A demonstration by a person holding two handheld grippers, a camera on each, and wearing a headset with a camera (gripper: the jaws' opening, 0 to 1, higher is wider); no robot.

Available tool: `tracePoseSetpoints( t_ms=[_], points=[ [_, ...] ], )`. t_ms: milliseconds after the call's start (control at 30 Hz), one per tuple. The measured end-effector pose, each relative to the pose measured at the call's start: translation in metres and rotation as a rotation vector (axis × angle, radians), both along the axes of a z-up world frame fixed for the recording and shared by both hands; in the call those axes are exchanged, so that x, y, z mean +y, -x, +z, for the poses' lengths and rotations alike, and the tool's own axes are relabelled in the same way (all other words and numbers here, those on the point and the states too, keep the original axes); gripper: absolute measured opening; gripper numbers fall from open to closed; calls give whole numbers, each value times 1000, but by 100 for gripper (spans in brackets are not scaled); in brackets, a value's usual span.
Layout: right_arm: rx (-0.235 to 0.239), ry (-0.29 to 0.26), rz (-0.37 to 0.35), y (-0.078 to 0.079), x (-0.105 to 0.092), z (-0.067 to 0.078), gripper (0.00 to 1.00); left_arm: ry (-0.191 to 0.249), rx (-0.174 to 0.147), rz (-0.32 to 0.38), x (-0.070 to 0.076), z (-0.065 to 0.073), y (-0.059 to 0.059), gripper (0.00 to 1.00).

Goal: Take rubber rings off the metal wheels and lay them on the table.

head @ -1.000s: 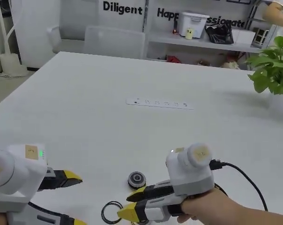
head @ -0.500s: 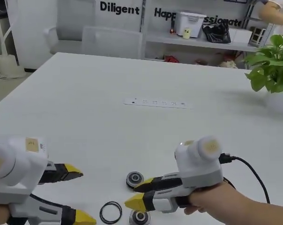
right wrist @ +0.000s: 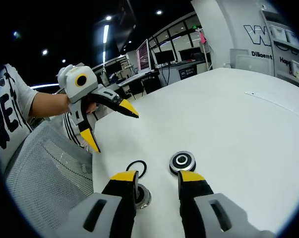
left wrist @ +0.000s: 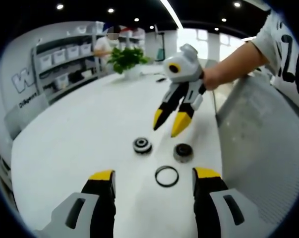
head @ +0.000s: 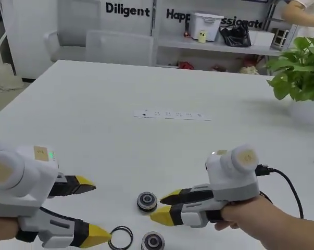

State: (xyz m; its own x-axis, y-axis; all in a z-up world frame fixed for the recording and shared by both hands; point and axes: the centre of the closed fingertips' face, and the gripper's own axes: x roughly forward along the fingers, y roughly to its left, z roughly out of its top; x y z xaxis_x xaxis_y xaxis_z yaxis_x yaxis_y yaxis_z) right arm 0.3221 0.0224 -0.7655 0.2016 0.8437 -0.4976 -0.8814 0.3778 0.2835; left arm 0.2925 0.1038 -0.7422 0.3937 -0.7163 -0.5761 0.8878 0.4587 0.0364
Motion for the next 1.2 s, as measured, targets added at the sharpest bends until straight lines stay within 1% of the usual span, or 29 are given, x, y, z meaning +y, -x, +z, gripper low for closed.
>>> tracePoseSetpoints(
  t_ms=[567, 767, 1200],
  points=[
    [-67, 33, -21, -18, -13, -4, 32, -3, -13, 7, -5, 0, -23, 60],
    [-85, 45, -22, -22, -15, -7, 32, -4, -11, 9, -7, -3, -28, 59],
    [-102, 67, -4, -26, -13, -17, 32, -6, -1, 3, -13, -10, -37, 57]
  ],
)
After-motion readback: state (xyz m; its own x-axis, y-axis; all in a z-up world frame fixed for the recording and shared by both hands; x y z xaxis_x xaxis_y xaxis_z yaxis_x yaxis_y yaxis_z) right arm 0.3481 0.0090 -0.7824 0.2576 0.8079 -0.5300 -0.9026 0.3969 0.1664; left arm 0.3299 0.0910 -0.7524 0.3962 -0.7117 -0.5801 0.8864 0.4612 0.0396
